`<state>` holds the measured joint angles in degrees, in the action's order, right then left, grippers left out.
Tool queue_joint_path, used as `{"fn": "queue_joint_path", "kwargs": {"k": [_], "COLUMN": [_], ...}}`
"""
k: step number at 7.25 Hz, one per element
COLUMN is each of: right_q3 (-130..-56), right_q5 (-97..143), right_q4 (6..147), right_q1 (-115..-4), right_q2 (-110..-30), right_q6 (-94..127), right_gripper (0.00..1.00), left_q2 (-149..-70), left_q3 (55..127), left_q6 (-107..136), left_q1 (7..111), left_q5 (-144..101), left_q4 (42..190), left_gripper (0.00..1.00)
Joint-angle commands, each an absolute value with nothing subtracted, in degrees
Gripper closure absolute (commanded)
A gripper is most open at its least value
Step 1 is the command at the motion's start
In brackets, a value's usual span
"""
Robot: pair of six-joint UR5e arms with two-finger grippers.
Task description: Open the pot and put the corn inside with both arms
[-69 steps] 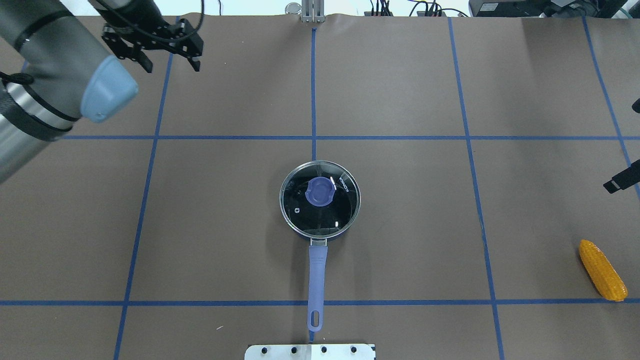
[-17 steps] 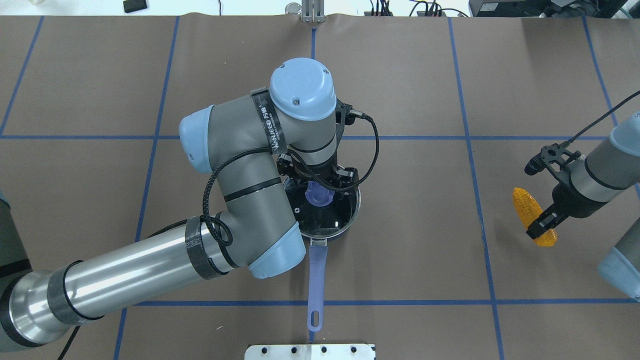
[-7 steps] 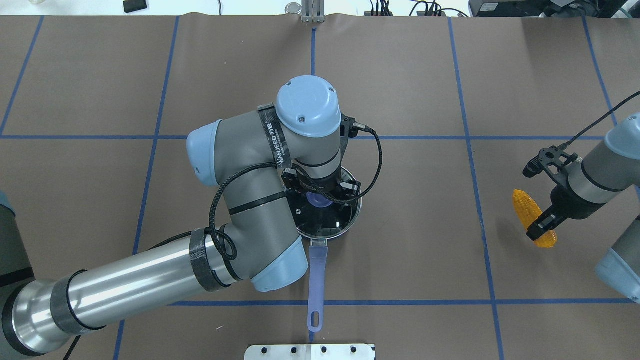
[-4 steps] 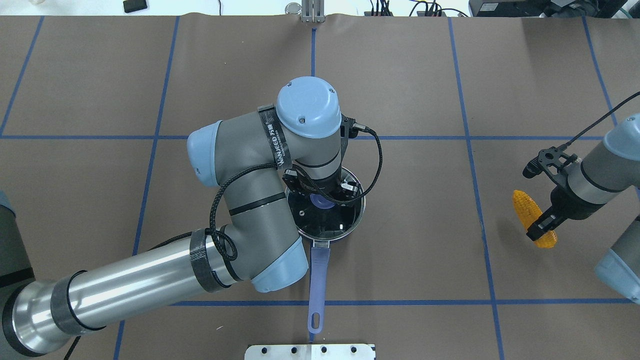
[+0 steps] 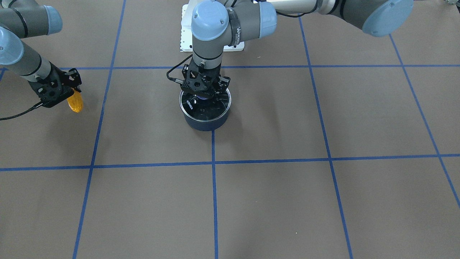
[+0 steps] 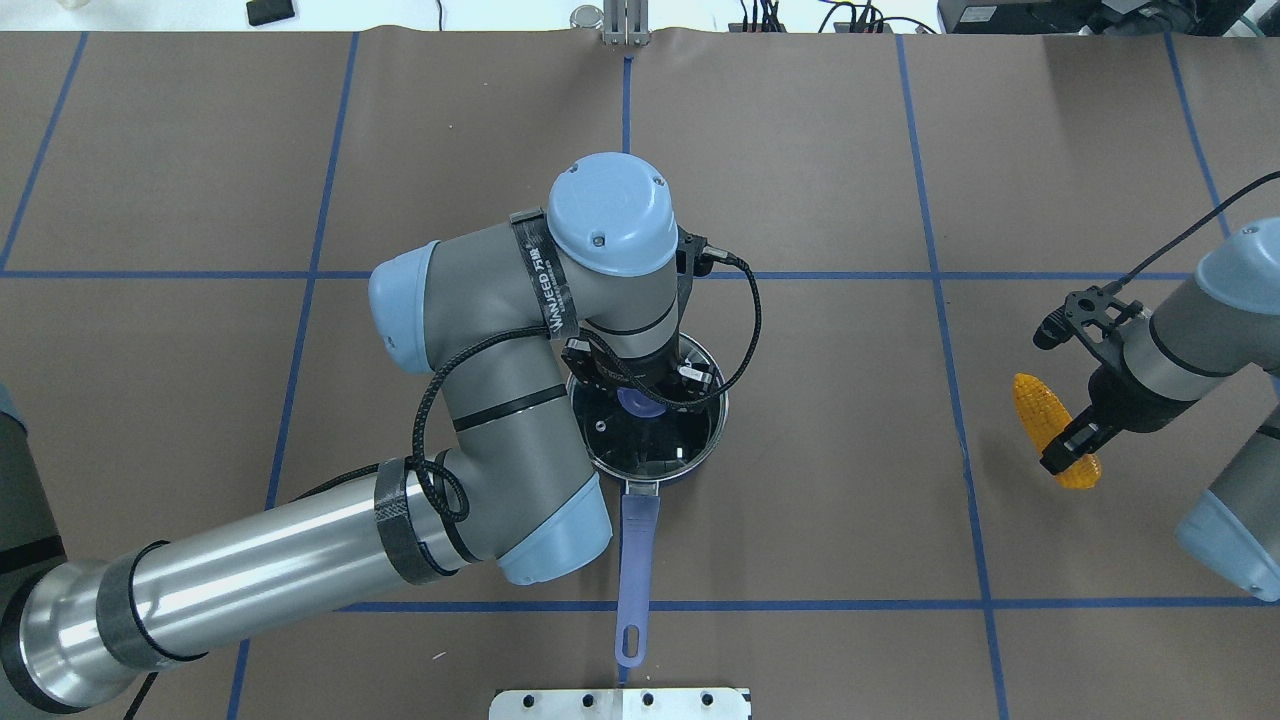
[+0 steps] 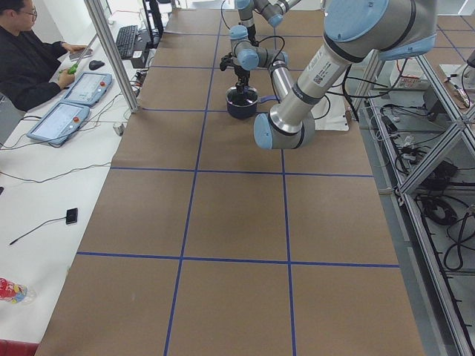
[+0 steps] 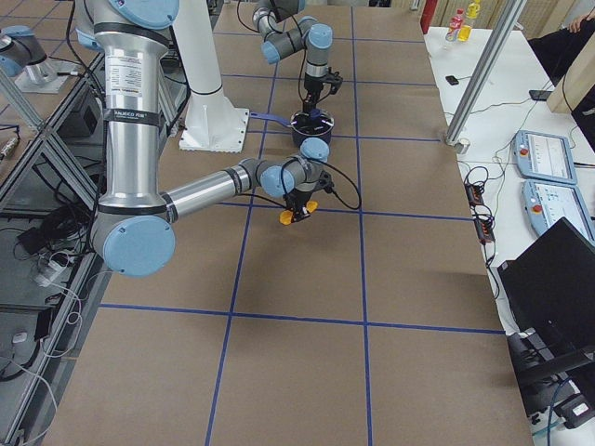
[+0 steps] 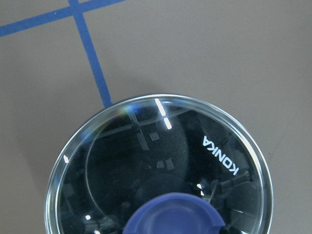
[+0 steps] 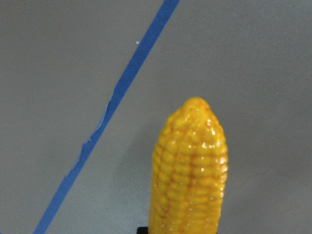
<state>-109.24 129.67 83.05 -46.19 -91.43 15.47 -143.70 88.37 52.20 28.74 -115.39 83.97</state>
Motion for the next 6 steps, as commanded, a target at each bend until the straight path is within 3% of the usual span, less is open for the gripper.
{"fn": "queue_joint_path", "kwargs": {"k": [1, 4, 6], "right_q3": [-109.2, -109.5, -109.7], "right_q5": [130.0, 130.3, 131.5], "right_q4": [86.4, 92.0, 91.9], "right_q1": [-46.4, -46.4, -45.4], "right_q2": [-86.9, -76.3, -71.9], "right_q6": [15.5, 16.1, 16.7], "right_gripper": [0.63, 0.62, 0.6], "left_q2": [-143.7, -143.5, -139.1], "left_q3": [88.9, 90.1, 93.8], "left_q6": [51.8, 50.4, 47.5], "left_q1": [29.3, 31.9, 35.3], "left_q5": [-115.6, -115.8, -120.2], "left_q4": [84.0, 84.5, 84.4], "left_gripper": [0.44, 0.44, 0.45]}}
